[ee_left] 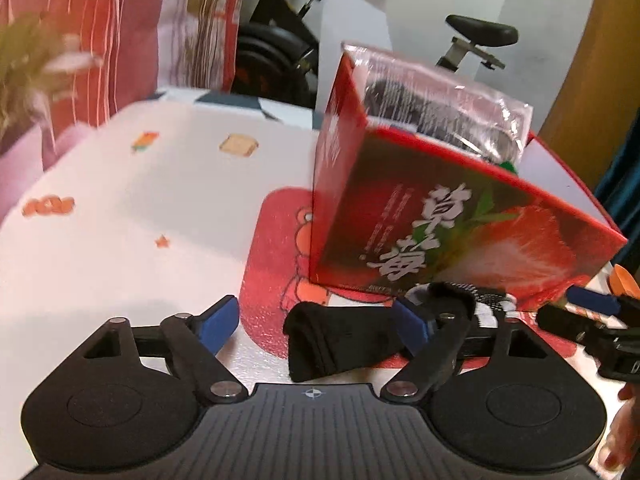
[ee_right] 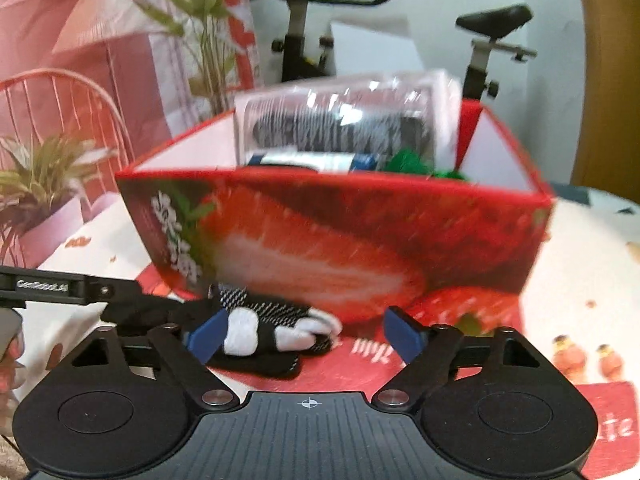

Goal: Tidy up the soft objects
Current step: 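Close the left gripper on the black glove while the right gripper grips it too, then lift the black glove with both grippers and lower it into the box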

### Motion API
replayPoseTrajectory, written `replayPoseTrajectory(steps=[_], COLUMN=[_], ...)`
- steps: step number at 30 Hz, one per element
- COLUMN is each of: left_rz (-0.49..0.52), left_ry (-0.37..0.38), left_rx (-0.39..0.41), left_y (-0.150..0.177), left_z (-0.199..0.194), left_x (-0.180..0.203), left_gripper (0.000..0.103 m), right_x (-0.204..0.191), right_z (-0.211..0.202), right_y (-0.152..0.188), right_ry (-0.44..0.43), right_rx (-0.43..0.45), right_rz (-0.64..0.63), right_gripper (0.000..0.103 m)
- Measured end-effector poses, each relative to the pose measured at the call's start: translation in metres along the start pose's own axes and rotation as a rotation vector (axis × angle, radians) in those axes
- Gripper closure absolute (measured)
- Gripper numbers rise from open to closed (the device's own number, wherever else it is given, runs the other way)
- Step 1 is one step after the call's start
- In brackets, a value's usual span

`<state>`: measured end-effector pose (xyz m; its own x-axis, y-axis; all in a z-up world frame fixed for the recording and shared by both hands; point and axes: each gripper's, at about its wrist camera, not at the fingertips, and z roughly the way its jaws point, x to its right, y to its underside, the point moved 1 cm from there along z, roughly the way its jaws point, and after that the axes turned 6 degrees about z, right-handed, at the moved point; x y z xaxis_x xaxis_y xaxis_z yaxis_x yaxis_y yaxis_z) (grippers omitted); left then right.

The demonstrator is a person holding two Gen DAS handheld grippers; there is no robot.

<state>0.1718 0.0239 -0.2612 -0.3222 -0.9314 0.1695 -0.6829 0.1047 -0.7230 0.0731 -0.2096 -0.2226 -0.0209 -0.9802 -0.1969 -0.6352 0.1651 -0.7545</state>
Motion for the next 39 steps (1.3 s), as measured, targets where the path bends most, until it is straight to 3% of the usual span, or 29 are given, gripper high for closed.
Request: replayPoseTrajectory(steps=[6, 7, 9, 11, 13, 15, 16, 18, 24, 32, 39], left_rz=[-0.016, -0.016, -0.02, -0.016, 0.021, 0.035, 0.032, 0.022, 0.041, 0.083, 0.181], left_ry=[0.003, 0.003, 0.018, 0.044, 0.026, 0.025, 0.033, 0.043, 0.036, 0.046, 0.03], left_rx=[-0.021, -0.015, -0.006, -0.002, 0.011, 0.016, 0.016, 0.009, 0.014, 0.127, 0.278], left_y=[0.008, 0.008, 0.009, 0.008, 0.008, 0.009, 0.008, 0.007, 0.006, -0.01, -0.043], left_z=[0.015, 0.015, 0.017, 0.019, 0.018, 0.016, 0.015, 0.013, 0.0, -0.05, -0.095], left_x=[-0.004, -0.004, -0.004, -0.001, 0.006, 0.009, 0.009, 0.008, 0.011, 0.017, 0.046], left_gripper=[0.03, 0.033, 0.053, 0.057, 0.064, 0.074, 0.077, 0.079, 0.083, 0.085, 0.085], right_x=[-0.001, -0.001, 0.002, 0.001, -0.002, -0.002, -0.002, -0.005, -0.012, -0.022, -0.021], right_z=[0.029, 0.034, 0.042, 0.046, 0.047, 0.046, 0.045, 0.042, 0.027, -0.024, -0.066], right_y=[0.003, 0.003, 0.004, 0.006, 0.007, 0.007, 0.007, 0.006, 0.002, -0.011, -0.049], right_ry=[-0.024, -0.028, -0.047, -0.052, -0.059, -0.066, -0.078, -0.085, -0.104, -0.16, -0.165], right_rx=[-0.052, -0.061, -0.085, -0.086, -0.082, -0.09, -0.092, -0.09, -0.071, 0.048, 0.181], right_rz=[0.044, 0.058, 0.097, 0.114, 0.102, 0.1, 0.105, 0.095, 0.064, 0.01, -0.004], right_gripper=[0.023, 0.023, 0.023, 0.021, 0.033, 0.058, 0.063, 0.075, 0.096, 0.096, 0.096])
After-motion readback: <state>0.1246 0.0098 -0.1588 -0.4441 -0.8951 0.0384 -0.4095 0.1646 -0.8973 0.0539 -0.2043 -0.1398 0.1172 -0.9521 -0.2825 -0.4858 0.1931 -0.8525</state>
